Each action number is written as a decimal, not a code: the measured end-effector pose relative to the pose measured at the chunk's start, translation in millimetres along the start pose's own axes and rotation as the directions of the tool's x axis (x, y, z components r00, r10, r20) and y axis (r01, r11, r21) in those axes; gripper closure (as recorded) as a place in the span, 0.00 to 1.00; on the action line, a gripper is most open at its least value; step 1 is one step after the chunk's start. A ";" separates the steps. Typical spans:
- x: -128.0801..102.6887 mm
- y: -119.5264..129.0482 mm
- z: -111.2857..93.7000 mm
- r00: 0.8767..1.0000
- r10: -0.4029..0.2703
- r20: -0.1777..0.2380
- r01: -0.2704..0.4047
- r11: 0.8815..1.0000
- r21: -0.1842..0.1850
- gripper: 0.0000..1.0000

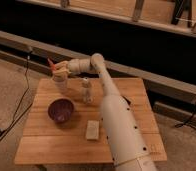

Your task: Place the pepper in the ceramic cup

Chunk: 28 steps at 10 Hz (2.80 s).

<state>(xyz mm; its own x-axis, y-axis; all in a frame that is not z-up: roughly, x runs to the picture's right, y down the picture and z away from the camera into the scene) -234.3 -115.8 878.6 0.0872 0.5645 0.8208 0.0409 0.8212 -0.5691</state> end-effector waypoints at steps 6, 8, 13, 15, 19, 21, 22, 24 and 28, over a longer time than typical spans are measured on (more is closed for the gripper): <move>0.5 -0.9 -6.8 1.000 -0.001 0.003 0.001 1.000 -0.001 0.27; 0.9 0.5 -8.2 1.000 -0.002 -0.001 0.002 1.000 -0.007 0.27; -7.1 26.0 -7.5 0.998 -0.045 -0.038 0.040 0.991 -0.130 0.27; -16.8 38.8 -9.2 0.998 -0.060 -0.026 0.054 0.980 -0.194 0.27; -32.4 59.2 -10.0 0.998 -0.070 0.010 0.069 0.951 -0.301 0.27; -32.8 50.9 -9.2 0.997 -0.071 0.002 0.069 0.957 -0.281 0.27; -31.9 44.0 -10.2 0.997 -0.074 -0.010 0.069 0.963 -0.260 0.27; -31.6 42.1 -10.6 0.997 -0.074 -0.014 0.069 0.965 -0.254 0.27; -31.3 42.1 -10.5 0.997 -0.074 -0.014 0.068 0.965 -0.254 0.27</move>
<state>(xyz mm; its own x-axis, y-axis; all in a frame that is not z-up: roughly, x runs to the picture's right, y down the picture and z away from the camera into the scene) -224.8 -99.7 828.5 0.0979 0.5010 0.8599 0.2980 0.8096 -0.5056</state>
